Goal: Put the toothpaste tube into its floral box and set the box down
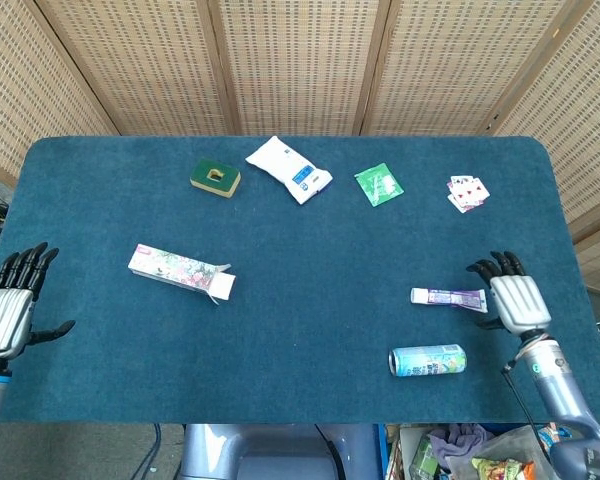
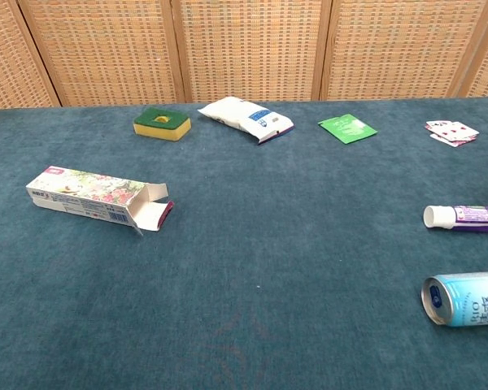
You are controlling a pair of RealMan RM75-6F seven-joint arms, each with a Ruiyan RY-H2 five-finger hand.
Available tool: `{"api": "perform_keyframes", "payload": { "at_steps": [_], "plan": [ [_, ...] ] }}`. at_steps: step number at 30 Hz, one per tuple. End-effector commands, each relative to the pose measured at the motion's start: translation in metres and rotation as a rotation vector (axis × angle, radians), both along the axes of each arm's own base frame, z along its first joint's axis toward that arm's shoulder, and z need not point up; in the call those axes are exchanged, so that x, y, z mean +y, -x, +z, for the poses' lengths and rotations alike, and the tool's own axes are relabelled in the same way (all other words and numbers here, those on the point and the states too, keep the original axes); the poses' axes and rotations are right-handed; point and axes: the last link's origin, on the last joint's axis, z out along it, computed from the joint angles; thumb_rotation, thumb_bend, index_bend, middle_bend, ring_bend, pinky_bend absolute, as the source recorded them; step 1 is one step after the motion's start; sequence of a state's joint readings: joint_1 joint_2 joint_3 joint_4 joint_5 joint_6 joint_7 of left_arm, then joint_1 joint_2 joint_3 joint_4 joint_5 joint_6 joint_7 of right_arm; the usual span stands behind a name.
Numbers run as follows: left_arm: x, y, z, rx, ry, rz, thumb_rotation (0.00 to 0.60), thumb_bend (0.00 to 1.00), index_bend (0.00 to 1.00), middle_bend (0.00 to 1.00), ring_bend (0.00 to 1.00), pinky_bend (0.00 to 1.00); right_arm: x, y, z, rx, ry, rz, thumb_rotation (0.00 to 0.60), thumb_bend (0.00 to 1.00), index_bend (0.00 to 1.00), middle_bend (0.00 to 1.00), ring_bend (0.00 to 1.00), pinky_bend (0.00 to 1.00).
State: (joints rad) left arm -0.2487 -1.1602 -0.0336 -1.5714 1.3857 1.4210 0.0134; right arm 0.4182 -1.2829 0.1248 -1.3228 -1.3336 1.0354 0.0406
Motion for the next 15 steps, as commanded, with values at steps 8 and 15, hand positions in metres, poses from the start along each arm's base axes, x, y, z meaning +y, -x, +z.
{"api": "perform_keyframes", "payload": {
  "at_steps": [8, 15],
  "plan": [
    [0.001, 0.002, 0.001, -0.006, -0.007, 0.009, 0.600, 0.12, 0.00, 0.00, 0.00, 0.00, -0.026, 0.004, -0.023, 0.039, -0.034, -0.040, 0.600, 0.04, 0.36, 0.32, 0.16, 0.13],
    [0.003, 0.004, 0.002, -0.007, -0.011, 0.021, 0.600, 0.12, 0.00, 0.00, 0.00, 0.00, -0.025, 0.008, -0.033, 0.049, -0.057, -0.042, 0.600, 0.04, 0.36, 0.33, 0.17, 0.13]
  ]
}}
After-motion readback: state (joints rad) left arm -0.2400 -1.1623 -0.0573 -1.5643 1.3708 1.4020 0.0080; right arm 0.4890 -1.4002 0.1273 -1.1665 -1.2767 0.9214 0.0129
